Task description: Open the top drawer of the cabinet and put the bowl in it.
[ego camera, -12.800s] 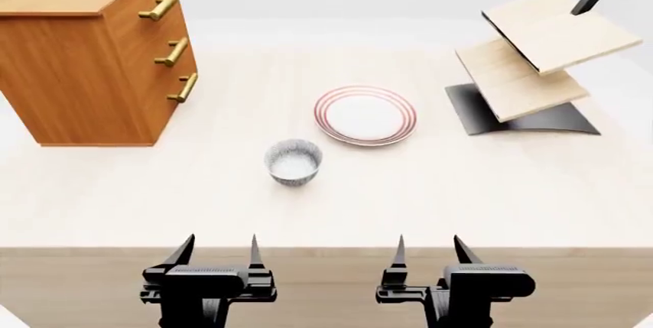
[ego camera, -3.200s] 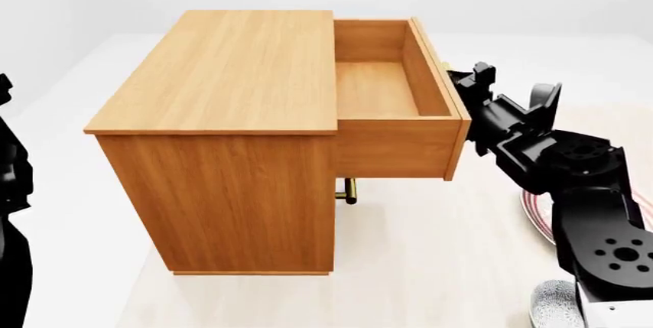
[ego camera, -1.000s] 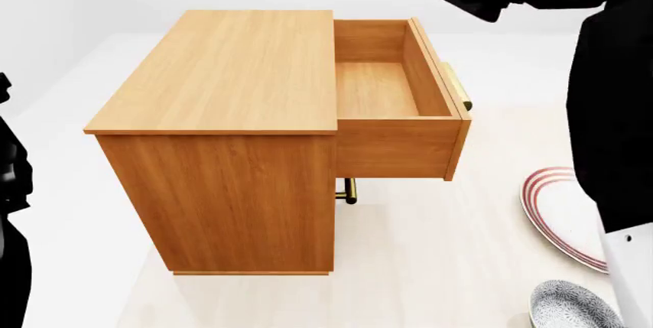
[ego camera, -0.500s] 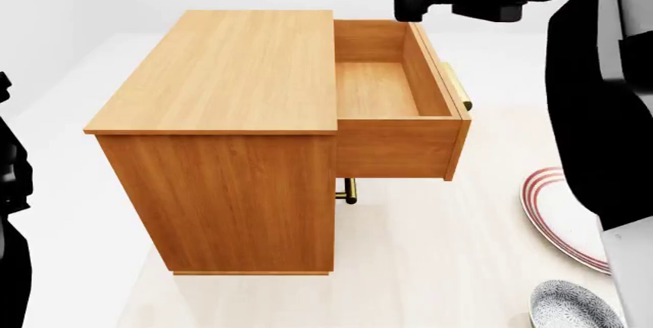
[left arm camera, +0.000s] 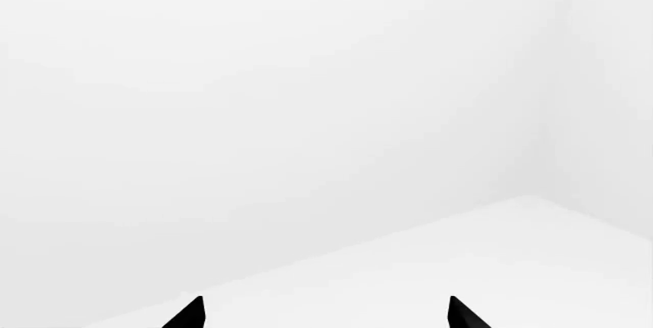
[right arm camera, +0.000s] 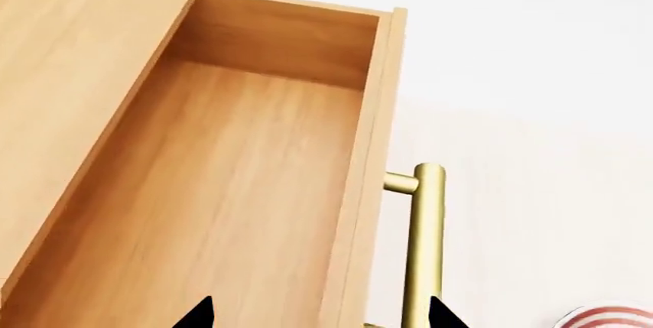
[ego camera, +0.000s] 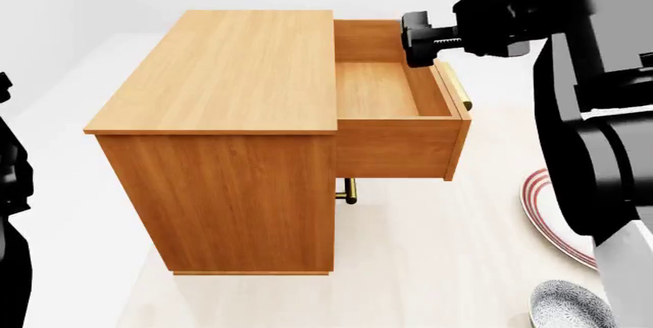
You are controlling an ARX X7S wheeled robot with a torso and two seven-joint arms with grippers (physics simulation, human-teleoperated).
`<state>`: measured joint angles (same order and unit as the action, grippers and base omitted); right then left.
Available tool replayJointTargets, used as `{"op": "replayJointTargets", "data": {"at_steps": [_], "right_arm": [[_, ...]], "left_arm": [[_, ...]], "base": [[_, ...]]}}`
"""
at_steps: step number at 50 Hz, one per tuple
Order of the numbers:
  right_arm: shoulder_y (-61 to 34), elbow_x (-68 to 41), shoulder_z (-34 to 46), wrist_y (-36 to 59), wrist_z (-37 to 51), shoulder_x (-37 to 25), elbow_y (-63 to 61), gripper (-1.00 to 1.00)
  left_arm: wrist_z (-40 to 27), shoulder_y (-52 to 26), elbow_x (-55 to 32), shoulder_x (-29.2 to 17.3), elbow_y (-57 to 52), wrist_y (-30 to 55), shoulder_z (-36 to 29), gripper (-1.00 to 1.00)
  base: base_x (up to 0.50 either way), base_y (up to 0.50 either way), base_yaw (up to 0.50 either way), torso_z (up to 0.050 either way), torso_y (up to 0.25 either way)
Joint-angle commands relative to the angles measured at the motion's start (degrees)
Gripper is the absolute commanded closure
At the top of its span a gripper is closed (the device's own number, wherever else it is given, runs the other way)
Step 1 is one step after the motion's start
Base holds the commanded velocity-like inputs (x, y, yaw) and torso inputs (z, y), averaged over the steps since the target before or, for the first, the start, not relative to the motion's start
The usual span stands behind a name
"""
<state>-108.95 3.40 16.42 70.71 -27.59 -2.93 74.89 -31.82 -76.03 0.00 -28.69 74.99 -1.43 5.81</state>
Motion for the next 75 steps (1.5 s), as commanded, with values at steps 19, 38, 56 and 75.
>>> {"op": "replayJointTargets", "data": {"at_steps": [19, 38, 56, 75], "right_arm": [[4.8, -3.8, 0.6, -0.3, 2.4, -2.1, 0.1, -1.0], [6.2, -2.7, 2.8, -1.2, 2.7, -2.7, 0.1, -1.0], [6.6, -2.6, 6.7, -2.0, 6.6, -4.1, 0.1, -1.0], [5.6, -2.6, 9.9, -2.4, 8.6, -6.8, 0.1, -1.0]], "left_arm": [[-0.7, -1.0, -0.1, 0.2, 0.0, 0.9, 0.1, -1.0], [-0.6, -1.0, -0.1, 0.1, 0.0, 0.8, 0.5, -1.0], [-0.5, -1.0, -0.1, 0.1, 0.0, 0.9, 1.1, -1.0], [-0.5, -1.0, -0.1, 0.3, 0.0, 0.9, 1.4, -1.0]], "base": [[0.0, 0.0, 0.0, 0.0, 0.0], [0.0, 0.0, 0.0, 0.0, 0.0], [0.0, 0.0, 0.0, 0.0, 0.0], [0.0, 0.0, 0.0, 0.0, 0.0]]}}
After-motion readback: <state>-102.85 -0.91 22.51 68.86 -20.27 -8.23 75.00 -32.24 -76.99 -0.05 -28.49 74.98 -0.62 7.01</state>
